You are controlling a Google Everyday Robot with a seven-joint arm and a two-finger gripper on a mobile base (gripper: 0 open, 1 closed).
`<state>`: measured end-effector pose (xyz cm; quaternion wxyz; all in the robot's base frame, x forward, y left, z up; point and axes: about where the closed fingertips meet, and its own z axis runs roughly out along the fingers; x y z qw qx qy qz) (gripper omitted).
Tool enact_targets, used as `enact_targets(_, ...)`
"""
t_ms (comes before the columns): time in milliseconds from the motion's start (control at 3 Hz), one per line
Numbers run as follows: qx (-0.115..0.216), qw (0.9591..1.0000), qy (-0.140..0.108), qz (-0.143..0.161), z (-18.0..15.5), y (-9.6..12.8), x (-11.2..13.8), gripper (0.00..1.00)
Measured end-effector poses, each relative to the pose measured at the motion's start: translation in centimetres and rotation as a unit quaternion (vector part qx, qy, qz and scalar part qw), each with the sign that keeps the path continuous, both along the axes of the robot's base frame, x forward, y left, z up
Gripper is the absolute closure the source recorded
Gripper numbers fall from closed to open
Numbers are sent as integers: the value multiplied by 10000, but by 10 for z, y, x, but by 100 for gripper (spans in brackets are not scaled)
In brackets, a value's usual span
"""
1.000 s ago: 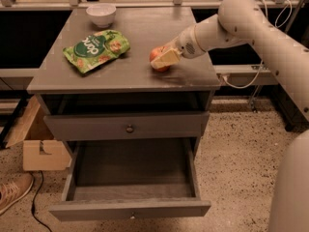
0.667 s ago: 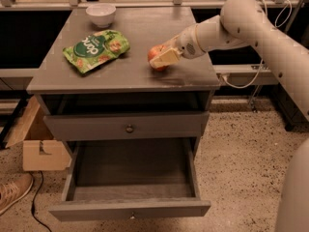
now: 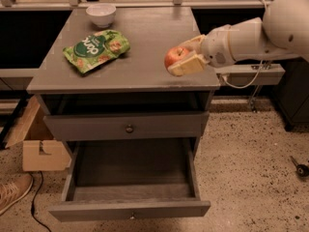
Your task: Place apple into middle drawer
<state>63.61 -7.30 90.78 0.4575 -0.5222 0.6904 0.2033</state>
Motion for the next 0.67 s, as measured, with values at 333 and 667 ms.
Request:
enact_targets(333, -90, 9996, 223, -125, -21, -31, -45, 100)
enact_targets(667, -184, 9973, 702, -99, -66, -40, -73, 100)
